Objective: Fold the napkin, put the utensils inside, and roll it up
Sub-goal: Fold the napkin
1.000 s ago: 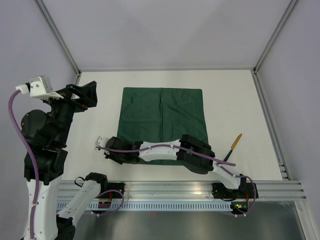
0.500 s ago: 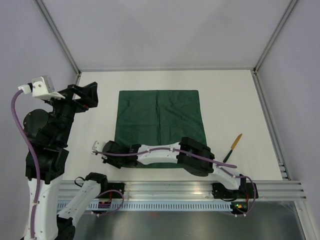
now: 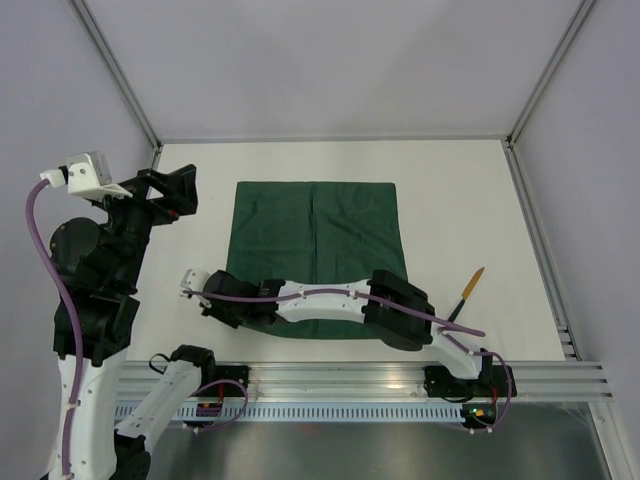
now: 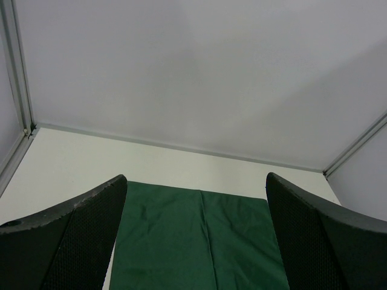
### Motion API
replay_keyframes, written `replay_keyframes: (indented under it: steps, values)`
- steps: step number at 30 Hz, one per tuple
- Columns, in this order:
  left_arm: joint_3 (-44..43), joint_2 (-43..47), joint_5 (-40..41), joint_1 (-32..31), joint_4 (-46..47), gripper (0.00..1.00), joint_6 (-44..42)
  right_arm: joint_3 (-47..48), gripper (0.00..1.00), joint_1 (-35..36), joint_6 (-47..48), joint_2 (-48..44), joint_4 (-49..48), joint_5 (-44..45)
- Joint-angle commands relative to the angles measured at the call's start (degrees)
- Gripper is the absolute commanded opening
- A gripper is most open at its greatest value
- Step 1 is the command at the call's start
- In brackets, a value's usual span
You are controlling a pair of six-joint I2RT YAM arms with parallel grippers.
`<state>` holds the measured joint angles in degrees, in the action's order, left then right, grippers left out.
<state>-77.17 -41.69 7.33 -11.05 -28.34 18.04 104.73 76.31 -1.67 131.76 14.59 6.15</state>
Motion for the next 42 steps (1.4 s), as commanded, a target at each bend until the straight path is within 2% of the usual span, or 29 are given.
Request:
replay_keyframes:
  steps: [1,13,28,42]
  values:
    - [0.52,-0.32,-1.18,0.15,2.67,1.0,-1.43,0.65,0.01,-1.95,0.35,-5.37,1.84,2.2]
    - [1.4,-2.87,-3.64,0.06,5.4,1.0,0.41,-7.61,0.01,-14.08,4.13,-14.25,1.23,2.37]
    - [2.28,-4.98,-5.05,0.15,7.24,1.0,1.47,-12.09,0.01,-32.35,8.44,-18.65,0.09,1.85]
    - [2.72,-6.21,-5.93,0.15,8.12,1.0,2.52,-14.64,0.0,-41.86,8.88,-19.09,-2.2,1.67]
